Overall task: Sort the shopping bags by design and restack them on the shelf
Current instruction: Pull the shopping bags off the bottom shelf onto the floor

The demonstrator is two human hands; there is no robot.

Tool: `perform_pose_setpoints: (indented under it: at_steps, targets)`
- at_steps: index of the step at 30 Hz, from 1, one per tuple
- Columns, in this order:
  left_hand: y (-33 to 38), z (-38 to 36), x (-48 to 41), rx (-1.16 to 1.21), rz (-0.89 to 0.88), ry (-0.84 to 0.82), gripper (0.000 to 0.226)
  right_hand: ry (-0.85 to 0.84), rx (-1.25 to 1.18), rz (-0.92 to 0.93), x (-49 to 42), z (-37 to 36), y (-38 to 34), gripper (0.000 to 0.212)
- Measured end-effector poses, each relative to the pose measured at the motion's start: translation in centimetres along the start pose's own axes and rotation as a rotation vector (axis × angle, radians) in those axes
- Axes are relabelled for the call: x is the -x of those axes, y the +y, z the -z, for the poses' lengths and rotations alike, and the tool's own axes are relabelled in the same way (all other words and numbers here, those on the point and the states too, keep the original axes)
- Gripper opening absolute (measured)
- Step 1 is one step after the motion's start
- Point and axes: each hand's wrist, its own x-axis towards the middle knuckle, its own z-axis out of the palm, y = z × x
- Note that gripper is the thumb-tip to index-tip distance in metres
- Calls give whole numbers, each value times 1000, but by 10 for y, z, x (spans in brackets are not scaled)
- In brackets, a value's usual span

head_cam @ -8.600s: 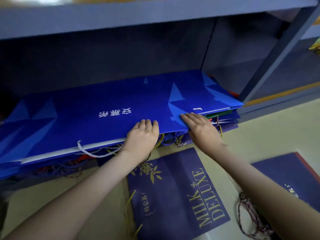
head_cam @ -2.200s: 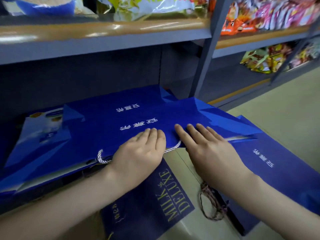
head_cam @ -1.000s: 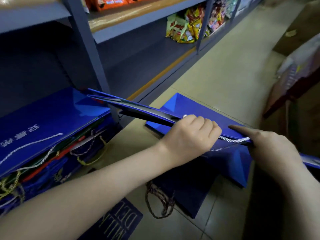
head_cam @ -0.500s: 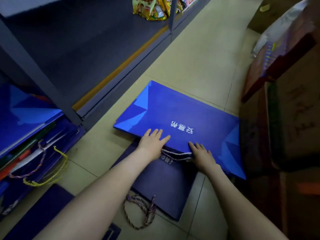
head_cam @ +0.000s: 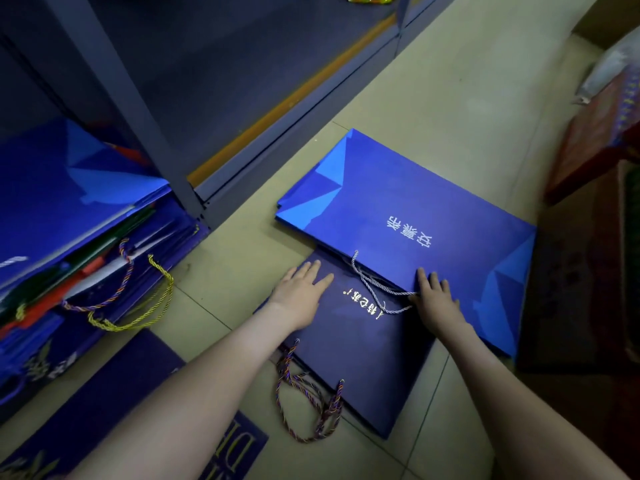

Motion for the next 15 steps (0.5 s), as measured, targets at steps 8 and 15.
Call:
perform_pose_setpoints:
  at_steps: [8,15]
  targets:
    - [-60,11,53,-8,108,180,60,140,120,154,13,1,-75,70]
    - [-136,33,147,-194,174,638,61,395,-99,800,70,16,-231,78]
